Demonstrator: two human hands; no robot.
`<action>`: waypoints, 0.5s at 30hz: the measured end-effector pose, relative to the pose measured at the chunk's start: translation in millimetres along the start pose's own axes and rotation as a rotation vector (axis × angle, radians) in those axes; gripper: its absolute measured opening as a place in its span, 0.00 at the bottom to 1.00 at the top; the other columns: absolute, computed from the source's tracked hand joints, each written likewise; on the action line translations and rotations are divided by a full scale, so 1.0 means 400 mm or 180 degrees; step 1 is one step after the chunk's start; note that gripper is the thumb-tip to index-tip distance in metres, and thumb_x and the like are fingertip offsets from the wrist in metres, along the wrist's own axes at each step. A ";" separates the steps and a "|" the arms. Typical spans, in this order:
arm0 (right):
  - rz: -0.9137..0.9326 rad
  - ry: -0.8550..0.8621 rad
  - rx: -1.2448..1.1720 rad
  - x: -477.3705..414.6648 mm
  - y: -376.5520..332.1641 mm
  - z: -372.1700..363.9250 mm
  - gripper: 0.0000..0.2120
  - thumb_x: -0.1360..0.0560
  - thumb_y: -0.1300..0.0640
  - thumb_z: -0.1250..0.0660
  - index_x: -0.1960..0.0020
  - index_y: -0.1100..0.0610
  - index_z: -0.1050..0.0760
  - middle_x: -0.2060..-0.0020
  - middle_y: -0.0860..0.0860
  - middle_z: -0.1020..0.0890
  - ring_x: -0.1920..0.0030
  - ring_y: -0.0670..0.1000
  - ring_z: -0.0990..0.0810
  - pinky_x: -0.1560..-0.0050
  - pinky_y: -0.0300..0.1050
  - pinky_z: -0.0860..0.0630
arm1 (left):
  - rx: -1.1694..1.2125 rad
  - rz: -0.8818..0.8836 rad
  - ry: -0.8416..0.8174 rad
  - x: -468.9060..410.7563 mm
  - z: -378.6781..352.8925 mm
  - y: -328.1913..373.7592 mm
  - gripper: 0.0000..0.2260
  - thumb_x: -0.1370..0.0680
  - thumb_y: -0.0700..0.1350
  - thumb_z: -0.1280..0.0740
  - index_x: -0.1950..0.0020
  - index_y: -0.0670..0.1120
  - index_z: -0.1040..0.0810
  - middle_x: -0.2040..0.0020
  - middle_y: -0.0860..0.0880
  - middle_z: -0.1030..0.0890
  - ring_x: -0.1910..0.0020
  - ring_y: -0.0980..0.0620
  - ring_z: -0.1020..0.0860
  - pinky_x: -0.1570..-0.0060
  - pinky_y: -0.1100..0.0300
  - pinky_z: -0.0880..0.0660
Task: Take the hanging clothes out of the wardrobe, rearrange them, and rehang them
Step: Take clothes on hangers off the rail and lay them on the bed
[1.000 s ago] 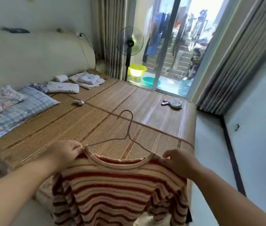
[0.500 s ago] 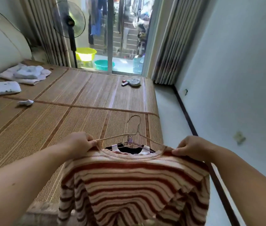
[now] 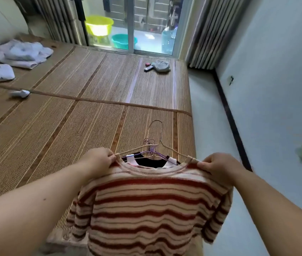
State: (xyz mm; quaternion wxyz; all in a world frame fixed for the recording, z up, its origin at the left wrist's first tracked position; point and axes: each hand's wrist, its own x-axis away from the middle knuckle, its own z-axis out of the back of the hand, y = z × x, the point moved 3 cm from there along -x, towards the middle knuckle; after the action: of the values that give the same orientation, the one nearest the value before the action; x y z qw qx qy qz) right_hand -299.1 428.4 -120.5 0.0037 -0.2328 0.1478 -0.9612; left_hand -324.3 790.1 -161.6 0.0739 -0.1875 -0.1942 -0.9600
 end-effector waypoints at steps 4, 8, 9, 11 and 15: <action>-0.0065 -0.0203 0.0234 -0.193 0.059 -0.139 0.16 0.25 0.37 0.42 0.57 0.43 0.19 0.59 0.45 0.18 0.57 0.49 0.23 0.58 0.45 0.26 | -0.0065 0.0379 -0.0325 -0.124 -0.133 -0.023 0.11 0.19 0.53 0.44 0.52 0.54 0.22 0.55 0.53 0.20 0.56 0.53 0.24 0.59 0.57 0.30; -0.0179 -0.0305 0.0182 -0.395 0.105 -0.275 0.14 0.23 0.40 0.43 0.61 0.41 0.23 0.61 0.45 0.20 0.57 0.51 0.25 0.55 0.47 0.24 | -0.0007 0.0600 -0.0375 -0.290 -0.248 -0.054 0.12 0.19 0.50 0.45 0.51 0.50 0.23 0.50 0.49 0.20 0.52 0.49 0.24 0.56 0.57 0.31; -0.0225 -0.0336 0.0167 -0.433 0.114 -0.302 0.15 0.23 0.41 0.44 0.62 0.42 0.24 0.61 0.46 0.21 0.57 0.51 0.25 0.54 0.48 0.23 | 0.0033 0.0613 -0.0380 -0.325 -0.268 -0.058 0.12 0.19 0.49 0.45 0.51 0.50 0.23 0.50 0.49 0.20 0.52 0.49 0.24 0.56 0.57 0.31; -0.0358 -0.0438 0.0135 -0.524 0.136 -0.365 0.13 0.22 0.45 0.44 0.58 0.46 0.23 0.58 0.47 0.21 0.54 0.52 0.24 0.52 0.49 0.23 | 0.0113 0.0651 -0.0420 -0.409 -0.319 -0.072 0.11 0.19 0.49 0.45 0.49 0.51 0.23 0.48 0.49 0.20 0.53 0.50 0.26 0.54 0.57 0.31; -0.0538 -0.0620 0.0194 -0.656 0.170 -0.468 0.11 0.23 0.53 0.45 0.54 0.48 0.23 0.53 0.50 0.19 0.53 0.54 0.23 0.49 0.49 0.23 | -0.0037 0.0765 -0.0550 -0.525 -0.426 -0.096 0.12 0.21 0.52 0.43 0.41 0.52 0.26 0.44 0.46 0.22 0.47 0.46 0.25 0.45 0.53 0.28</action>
State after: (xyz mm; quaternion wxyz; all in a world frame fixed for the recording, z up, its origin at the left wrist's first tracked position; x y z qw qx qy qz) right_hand -153.4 436.2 -415.9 -0.0560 -0.3365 0.0973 -0.9350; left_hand -195.8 771.3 -401.9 0.1703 -0.2918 -0.1705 -0.9256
